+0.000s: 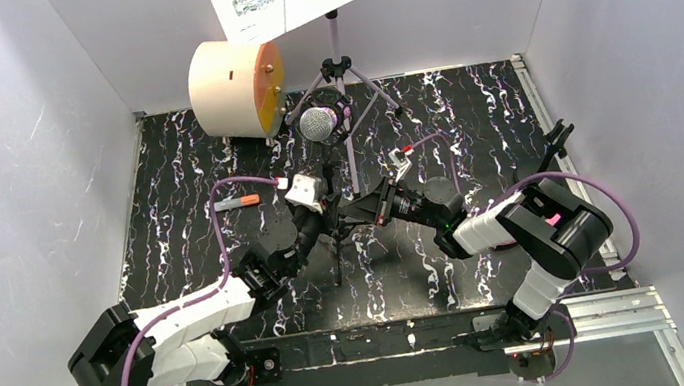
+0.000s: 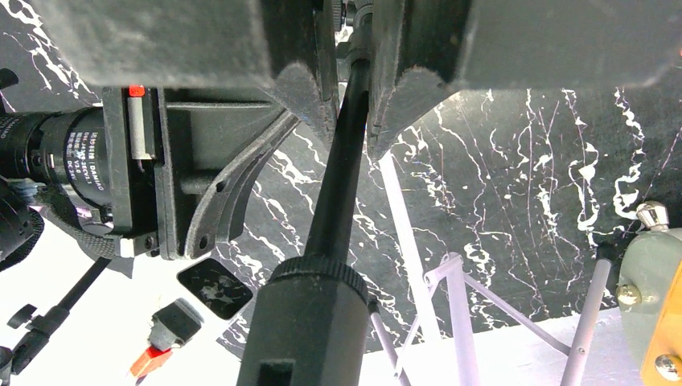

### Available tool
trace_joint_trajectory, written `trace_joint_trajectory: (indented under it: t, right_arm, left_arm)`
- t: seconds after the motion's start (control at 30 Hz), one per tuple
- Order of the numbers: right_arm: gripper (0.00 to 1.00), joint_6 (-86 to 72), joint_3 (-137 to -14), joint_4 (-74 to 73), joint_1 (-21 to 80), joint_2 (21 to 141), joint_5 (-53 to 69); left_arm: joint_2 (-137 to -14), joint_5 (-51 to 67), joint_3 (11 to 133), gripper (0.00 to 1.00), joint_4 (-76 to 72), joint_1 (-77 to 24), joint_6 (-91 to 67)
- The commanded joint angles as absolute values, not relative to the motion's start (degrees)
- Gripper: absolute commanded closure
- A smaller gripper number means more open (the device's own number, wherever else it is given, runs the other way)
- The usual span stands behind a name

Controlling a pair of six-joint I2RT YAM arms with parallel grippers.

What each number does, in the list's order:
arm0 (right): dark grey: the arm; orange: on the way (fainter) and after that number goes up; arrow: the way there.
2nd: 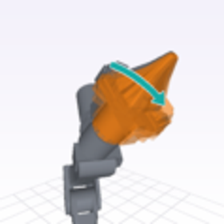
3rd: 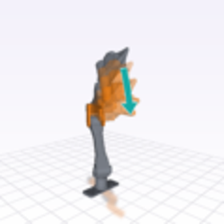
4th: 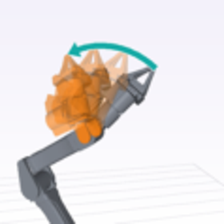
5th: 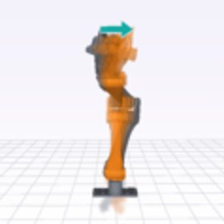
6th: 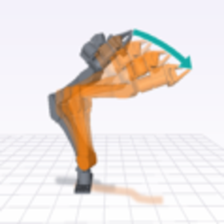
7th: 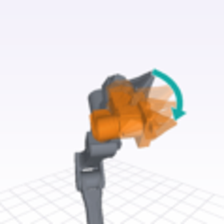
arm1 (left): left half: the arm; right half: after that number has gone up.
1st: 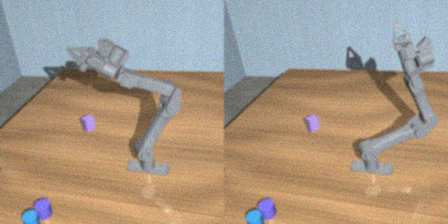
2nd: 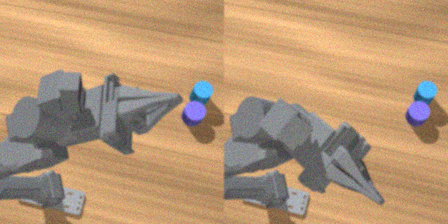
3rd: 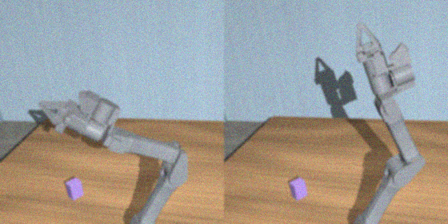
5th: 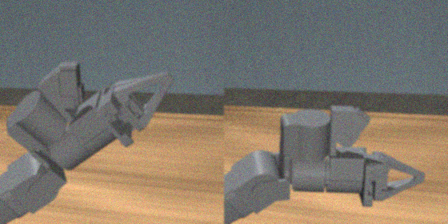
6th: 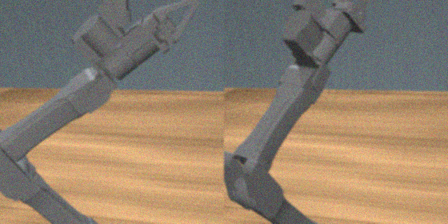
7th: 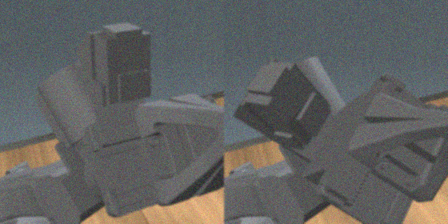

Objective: Pack up the instrument practice props
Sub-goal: Unscrew the knob on the microphone stand.

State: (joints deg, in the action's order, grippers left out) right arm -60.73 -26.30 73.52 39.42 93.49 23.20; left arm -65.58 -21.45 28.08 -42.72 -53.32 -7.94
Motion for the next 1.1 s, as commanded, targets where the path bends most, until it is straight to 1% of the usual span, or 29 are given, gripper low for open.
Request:
trace_joint_trajectory:
  t: [0.0,0.2,0.43,0.57,0.63,0.7,0.87,1.0,1.07]
  right_arm:
    - [0.99,-56.89,-26.85,72.45,39.62,92.09,22.13]
    - [0.99,-42.79,-29.61,62.07,39.65,89.75,25.41]
    - [0.99,-25.33,-32.09,49.59,39.68,86.98,25.08]
    - [0.99,-12.22,-33.72,43.32,40.41,85.37,24.83]
    - [0.99,-3.10,-35.81,36.96,41.59,84.96,22.27]
    - [0.99,5.22,-36.46,33.63,43.06,84.68,19.22]
    - [0.99,24.04,-34.79,32.36,46.71,83.65,12.17]
    - [0.99,36.84,-33.40,32.32,47.76,83.17,11.03]
    - [0.99,43.07,-32.65,33.27,48.76,82.99,8.49]
  left_arm:
    - [-66.98,-23.64,25.93,1.00,-34.02,-52.91,-11.16]
    - [-66.63,-23.63,25.91,1.00,-33.90,-52.91,-11.21]
    - [-66.28,-23.79,25.84,1.00,-33.80,-52.91,-11.08]
    - [-66.36,-23.71,25.88,1.00,-33.75,-52.91,-11.07]
    - [-66.40,-23.82,25.93,1.00,-33.65,-52.91,-11.07]
    - [-66.44,-23.79,25.93,1.00,-33.68,-52.91,-11.07]
    - [-66.36,-24.07,25.93,1.00,-33.53,-52.91,-11.07]
    - [-66.35,-24.17,25.93,1.00,-33.49,-52.91,-11.07]
    - [-66.36,-24.18,25.93,1.00,-33.49,-52.91,-11.12]
